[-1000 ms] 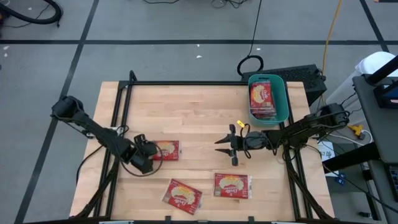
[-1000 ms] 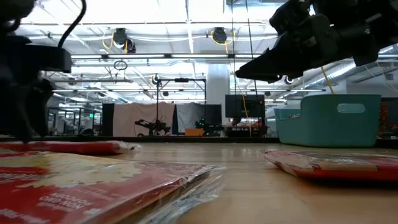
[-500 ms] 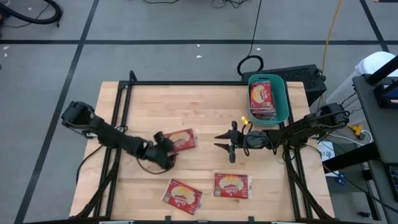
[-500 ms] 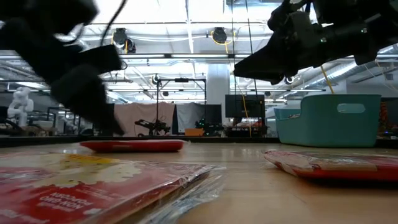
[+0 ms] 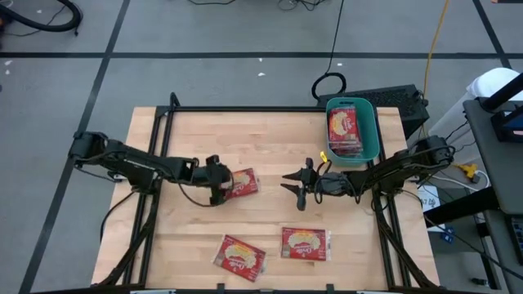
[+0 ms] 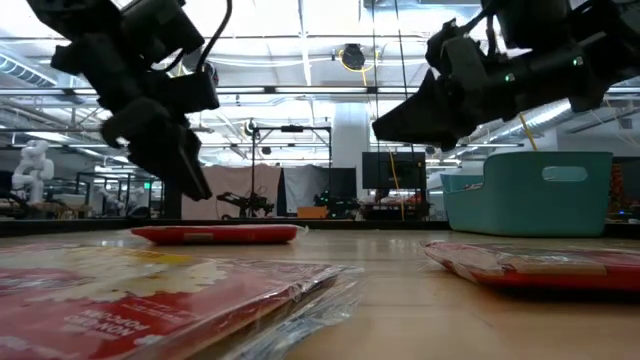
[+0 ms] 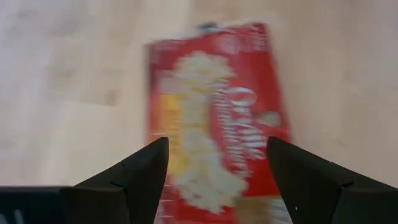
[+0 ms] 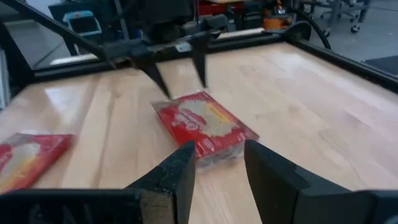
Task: Sort popcorn bags into baskets
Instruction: Put the red popcorn bag into the green bin
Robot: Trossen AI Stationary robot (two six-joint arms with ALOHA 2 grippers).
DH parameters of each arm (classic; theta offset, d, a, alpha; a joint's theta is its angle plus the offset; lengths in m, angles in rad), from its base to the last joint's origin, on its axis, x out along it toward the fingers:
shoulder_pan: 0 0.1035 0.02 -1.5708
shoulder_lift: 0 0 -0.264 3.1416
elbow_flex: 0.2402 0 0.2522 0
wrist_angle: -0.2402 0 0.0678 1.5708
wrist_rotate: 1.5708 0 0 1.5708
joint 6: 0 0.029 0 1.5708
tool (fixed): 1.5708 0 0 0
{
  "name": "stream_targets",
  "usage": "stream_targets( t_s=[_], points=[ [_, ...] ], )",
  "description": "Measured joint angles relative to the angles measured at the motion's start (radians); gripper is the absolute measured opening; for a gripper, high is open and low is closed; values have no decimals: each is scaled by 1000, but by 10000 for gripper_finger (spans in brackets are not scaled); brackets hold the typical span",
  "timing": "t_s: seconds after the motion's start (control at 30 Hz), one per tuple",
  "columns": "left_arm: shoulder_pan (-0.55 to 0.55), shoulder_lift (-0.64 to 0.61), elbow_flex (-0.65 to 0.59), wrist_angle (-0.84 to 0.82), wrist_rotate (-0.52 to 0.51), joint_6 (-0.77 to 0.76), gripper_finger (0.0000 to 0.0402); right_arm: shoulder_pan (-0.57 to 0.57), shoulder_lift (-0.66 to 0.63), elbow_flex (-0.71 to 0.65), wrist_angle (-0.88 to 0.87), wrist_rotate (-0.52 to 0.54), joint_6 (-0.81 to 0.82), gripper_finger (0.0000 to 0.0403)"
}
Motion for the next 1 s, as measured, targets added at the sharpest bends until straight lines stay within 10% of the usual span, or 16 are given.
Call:
stream_targets(
  t_s=[0.17, 0.57, 0.9, 1.0],
  points=[
    [-81, 8, -18, 27, 32, -41, 273, 0, 45, 3, 47, -6, -47, 132],
    [-262, 229, -18, 134, -365, -203, 259, -28, 44, 4, 95, -8, -190, 132],
    [-158, 233, -17, 253, -380, -47, 30, -40, 44, 19, 160, 0, -157, 132],
    [-99, 182, -2, 301, -378, 23, 21, -47, 44, 38, 156, 32, -89, 132]
  ],
)
